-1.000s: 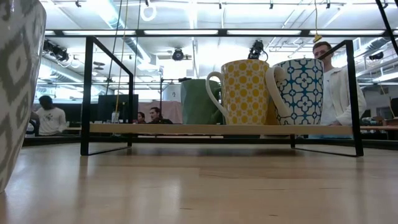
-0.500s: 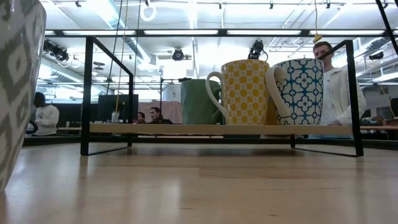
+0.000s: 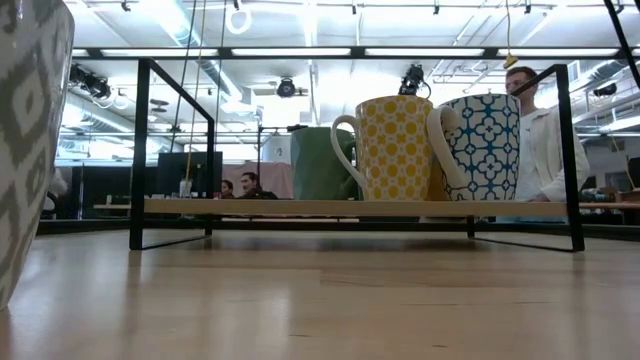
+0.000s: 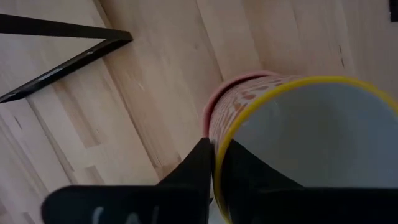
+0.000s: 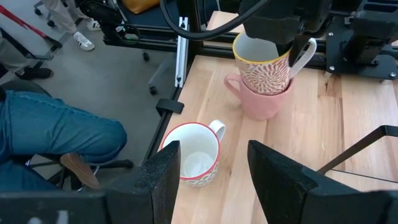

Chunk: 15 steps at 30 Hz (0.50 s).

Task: Place coffee mugs
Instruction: Put the orange white mug on the shelf

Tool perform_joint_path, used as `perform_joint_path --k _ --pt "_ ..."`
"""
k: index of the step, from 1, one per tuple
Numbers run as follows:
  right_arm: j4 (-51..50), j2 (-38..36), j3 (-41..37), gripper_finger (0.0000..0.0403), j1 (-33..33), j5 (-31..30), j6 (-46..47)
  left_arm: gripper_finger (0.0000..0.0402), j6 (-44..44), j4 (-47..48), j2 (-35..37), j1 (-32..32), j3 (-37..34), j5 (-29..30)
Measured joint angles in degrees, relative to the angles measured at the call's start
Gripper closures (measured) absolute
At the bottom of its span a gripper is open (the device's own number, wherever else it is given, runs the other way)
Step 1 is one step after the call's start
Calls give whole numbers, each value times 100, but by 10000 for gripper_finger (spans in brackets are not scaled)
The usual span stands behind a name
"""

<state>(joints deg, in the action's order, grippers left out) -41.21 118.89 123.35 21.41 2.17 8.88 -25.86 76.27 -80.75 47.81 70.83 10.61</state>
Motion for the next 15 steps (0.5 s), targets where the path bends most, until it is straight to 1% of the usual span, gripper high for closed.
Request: perform_joint_path --k 5,8,15 --pt "1 0 0 210 -4 0 0 366 12 3 15 0 0 -7" --pt "0 0 0 210 -4 0 0 371 -7 73 57 -3 63 -132" --pt "-41 0 0 210 21 71 0 371 -145 477 61 -13 843 -146"
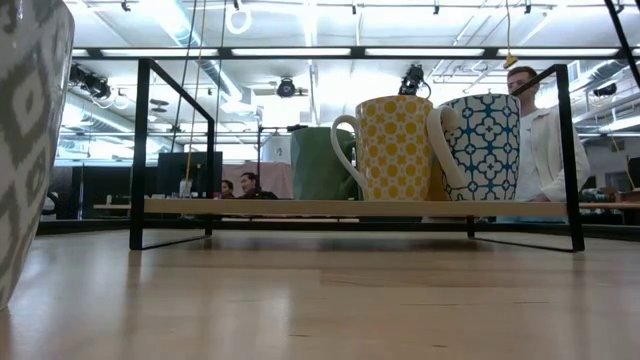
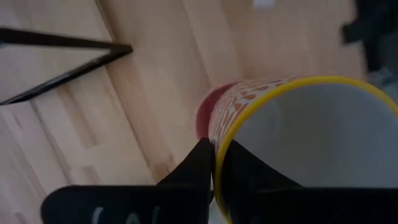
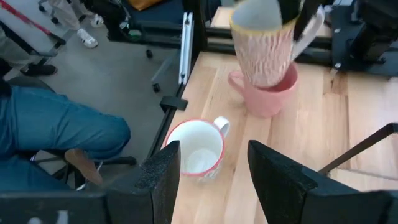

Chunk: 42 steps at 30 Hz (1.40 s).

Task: Place coffee mugs
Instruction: Put the orange white mug on the shelf

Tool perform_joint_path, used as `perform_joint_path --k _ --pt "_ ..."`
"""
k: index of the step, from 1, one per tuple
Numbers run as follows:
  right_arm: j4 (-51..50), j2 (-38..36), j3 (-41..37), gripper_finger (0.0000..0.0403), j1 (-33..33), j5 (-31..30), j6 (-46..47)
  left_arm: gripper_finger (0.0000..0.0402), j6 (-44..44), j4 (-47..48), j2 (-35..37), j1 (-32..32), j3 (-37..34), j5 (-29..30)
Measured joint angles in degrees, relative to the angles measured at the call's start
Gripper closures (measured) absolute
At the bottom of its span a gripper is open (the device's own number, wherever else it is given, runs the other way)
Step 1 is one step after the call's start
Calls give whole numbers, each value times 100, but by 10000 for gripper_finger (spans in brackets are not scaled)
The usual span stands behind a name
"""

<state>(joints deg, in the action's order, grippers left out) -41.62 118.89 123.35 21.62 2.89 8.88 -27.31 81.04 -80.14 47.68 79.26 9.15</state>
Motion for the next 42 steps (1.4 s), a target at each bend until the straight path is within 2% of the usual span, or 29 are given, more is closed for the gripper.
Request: perform_joint_path --k 4,8,13,18,27,34,42 --pt "-411 0 0 210 64 14 0 372 -407 -15 2 -60 480 5" --pt "-941 0 0 210 146 14 0 372 -1245 -118 4 -293 844 13" --pt "-1566 0 0 210 293 -110 -2 372 -2314 -600 5 -777 936 14" --pt "-2252 -12 0 210 503 -334 0 373 -2893 -1275 -141 -1332 938 19" --pt "-3407 -276 -2 210 992 -1280 52 371 -3360 -1934 -850 -2060 938 -4" --pt "-3887 -286 -24 210 1286 -1387 61 370 -3360 -2482 -1553 -2381 938 -345" --pt "-3954 -286 -37 210 1595 -1514 61 369 -3353 -2679 -2225 -2566 938 -345"
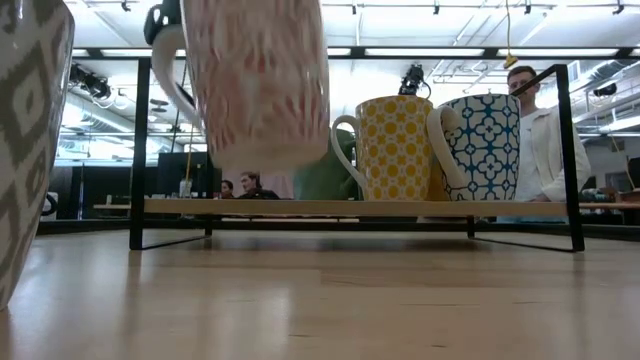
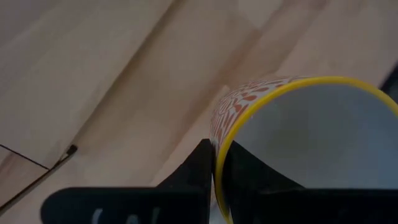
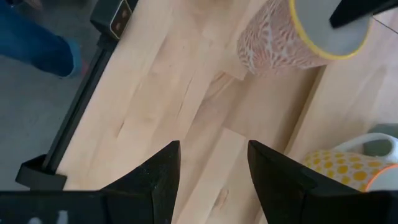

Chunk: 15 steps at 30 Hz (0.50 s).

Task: Place coffee mugs
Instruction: Put the orange white mug on the shelf

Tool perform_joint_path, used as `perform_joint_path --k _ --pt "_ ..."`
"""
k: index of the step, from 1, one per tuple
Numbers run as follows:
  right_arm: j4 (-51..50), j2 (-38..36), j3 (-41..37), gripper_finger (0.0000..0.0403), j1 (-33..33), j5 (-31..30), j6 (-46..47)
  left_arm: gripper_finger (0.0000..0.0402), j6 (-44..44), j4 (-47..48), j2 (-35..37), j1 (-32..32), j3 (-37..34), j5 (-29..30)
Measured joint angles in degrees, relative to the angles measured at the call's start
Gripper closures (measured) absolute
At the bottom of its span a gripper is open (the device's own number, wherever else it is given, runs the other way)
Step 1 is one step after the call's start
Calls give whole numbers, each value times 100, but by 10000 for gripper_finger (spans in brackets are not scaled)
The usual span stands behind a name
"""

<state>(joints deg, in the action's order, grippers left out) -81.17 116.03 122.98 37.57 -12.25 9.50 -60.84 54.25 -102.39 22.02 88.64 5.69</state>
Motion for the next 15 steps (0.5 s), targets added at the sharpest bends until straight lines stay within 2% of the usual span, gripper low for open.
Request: perform_joint_path --k 15 --pt "210 0 0 210 98 -13 2 368 149 -33 -814 -238 0 24"
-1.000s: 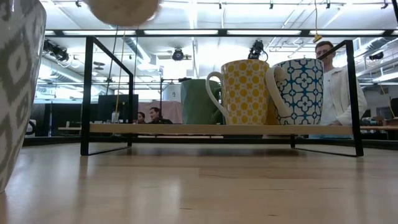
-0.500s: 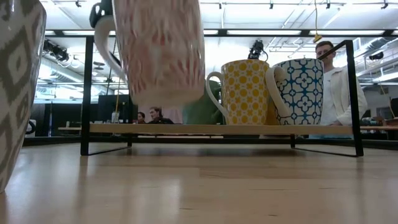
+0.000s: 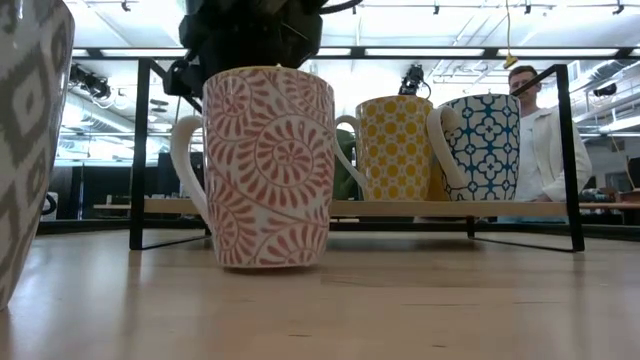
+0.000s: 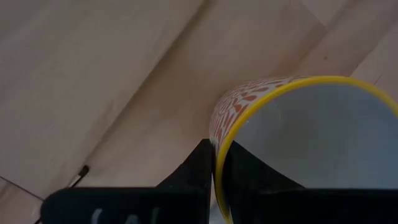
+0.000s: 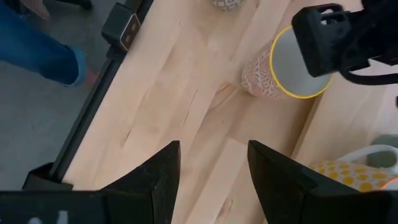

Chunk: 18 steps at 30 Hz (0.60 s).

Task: Place coffee mugs
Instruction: Put the orange white mug on the shelf

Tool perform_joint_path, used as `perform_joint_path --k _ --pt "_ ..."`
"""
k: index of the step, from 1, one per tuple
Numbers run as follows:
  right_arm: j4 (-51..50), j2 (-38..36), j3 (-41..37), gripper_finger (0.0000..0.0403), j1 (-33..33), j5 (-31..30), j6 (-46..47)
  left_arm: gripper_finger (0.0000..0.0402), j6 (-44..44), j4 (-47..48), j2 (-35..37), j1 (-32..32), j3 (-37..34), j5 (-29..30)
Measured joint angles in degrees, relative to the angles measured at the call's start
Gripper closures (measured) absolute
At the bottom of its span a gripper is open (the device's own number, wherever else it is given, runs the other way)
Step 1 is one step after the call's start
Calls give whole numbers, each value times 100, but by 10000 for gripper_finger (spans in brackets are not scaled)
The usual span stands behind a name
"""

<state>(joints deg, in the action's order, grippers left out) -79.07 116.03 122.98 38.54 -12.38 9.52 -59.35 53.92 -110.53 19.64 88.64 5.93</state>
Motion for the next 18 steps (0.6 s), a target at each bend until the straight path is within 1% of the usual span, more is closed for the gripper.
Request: perform_joint_path --k 9,18 --pt "68 0 0 210 -2 0 -7 366 63 -53 -19 2 0 24" --pt "105 0 0 210 -2 2 -7 344 5 -118 -16 -22 7 20"
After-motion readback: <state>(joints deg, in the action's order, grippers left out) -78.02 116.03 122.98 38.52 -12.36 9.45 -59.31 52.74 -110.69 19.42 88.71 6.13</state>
